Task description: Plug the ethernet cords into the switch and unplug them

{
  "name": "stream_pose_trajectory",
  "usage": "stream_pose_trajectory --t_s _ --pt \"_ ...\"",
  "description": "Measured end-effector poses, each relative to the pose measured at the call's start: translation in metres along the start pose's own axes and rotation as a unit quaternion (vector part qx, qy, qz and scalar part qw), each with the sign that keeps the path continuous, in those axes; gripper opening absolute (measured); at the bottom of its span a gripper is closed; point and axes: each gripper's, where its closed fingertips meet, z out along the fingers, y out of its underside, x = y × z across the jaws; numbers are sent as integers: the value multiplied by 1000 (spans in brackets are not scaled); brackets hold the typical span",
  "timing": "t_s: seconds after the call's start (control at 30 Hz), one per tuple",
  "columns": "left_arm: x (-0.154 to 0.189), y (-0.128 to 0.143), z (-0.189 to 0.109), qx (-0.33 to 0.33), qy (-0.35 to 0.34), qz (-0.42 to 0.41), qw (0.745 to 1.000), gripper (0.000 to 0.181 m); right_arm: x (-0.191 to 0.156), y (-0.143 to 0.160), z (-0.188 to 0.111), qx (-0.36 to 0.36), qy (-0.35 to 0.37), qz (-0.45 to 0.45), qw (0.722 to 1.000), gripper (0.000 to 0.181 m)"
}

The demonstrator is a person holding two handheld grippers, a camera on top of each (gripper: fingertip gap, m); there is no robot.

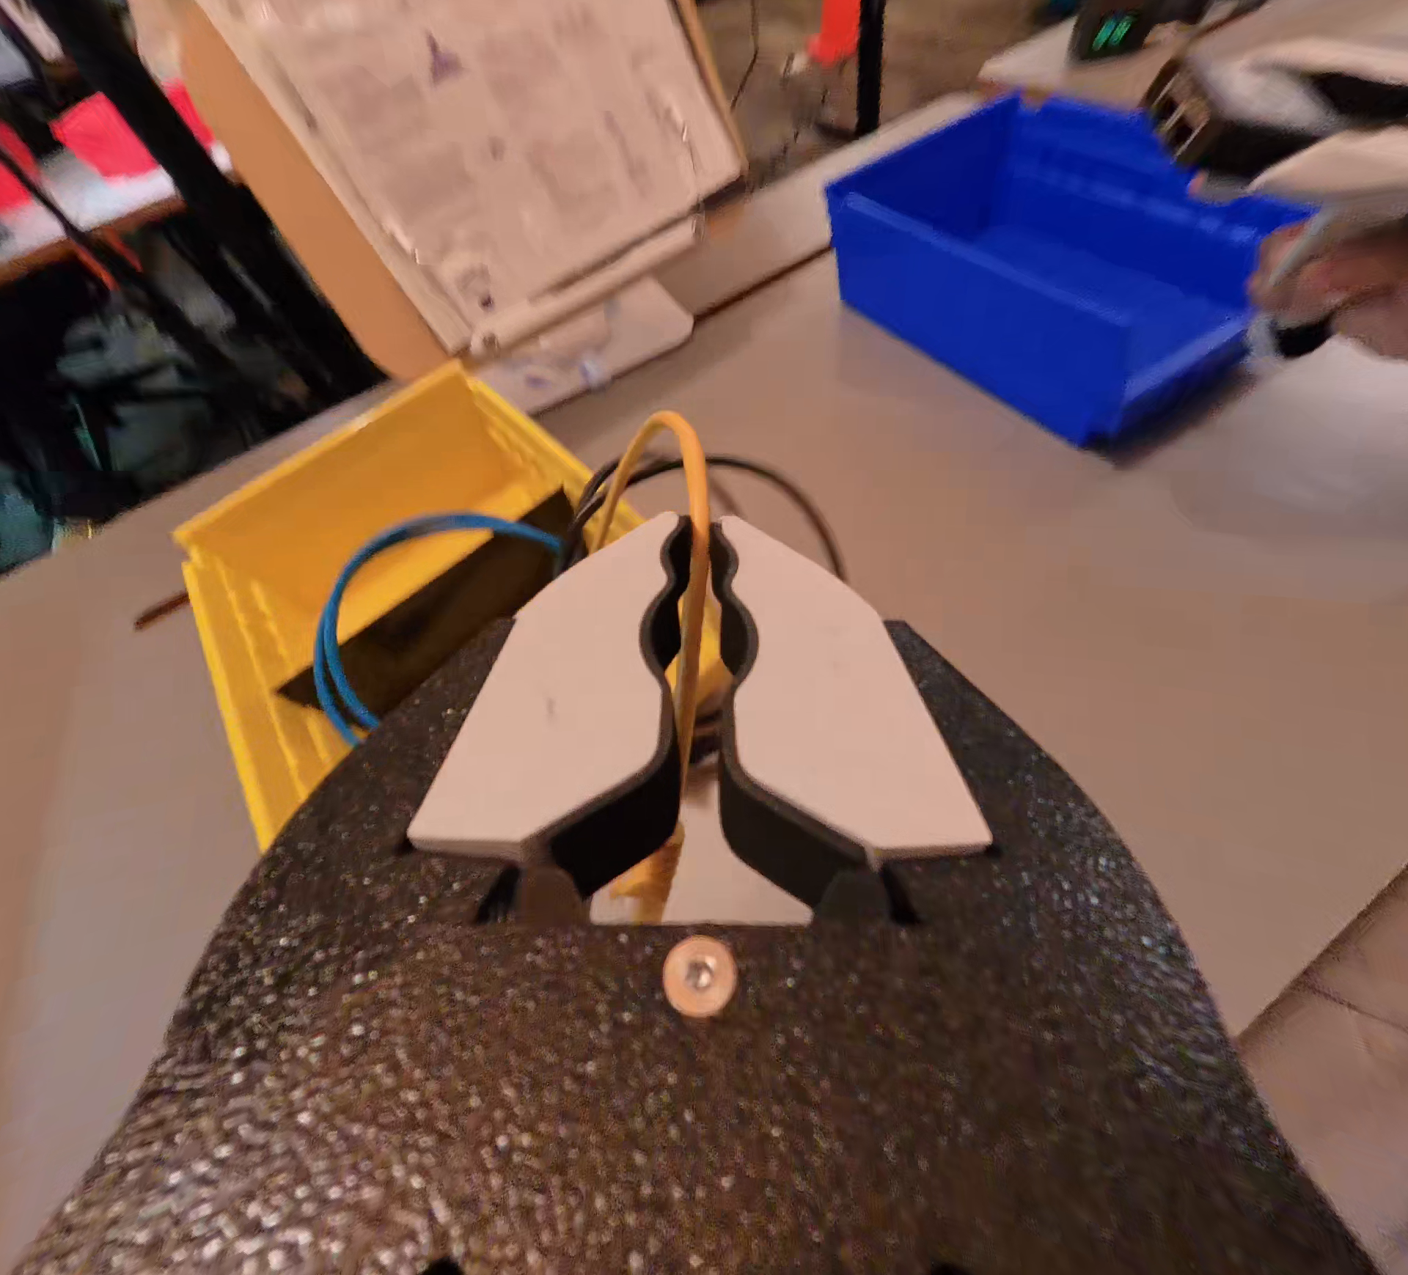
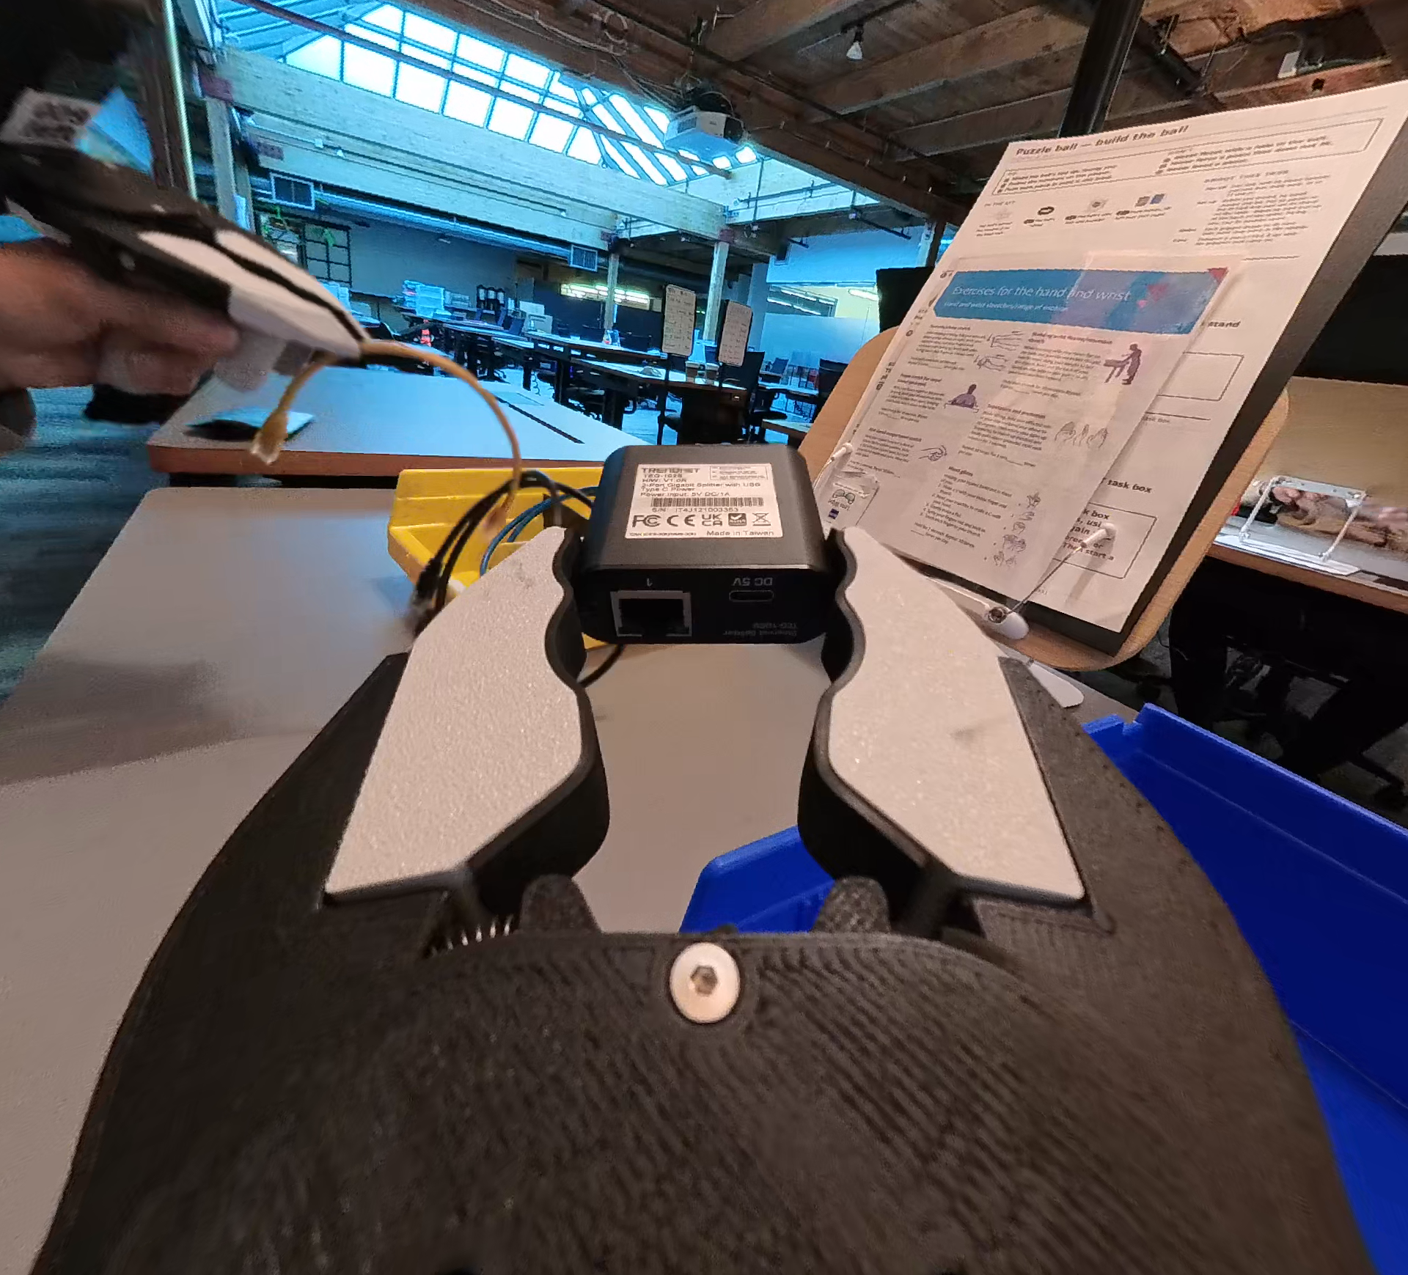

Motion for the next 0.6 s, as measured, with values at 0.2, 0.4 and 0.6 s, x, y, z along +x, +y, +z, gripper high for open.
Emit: stream_pose_trajectory --t_s 0.2,0.4,0.6 --pt "66 -10 2 46 188 0 981 4 1 1 0 0 1 2 1000 61" --pt "120 81 26 -52 323 186 927 4 -1 2 0 -2 -2 1 1000 61" --pt "124 156 25 -160 373 240 882 4 1 2 -1 -1 0 3 1000 61"
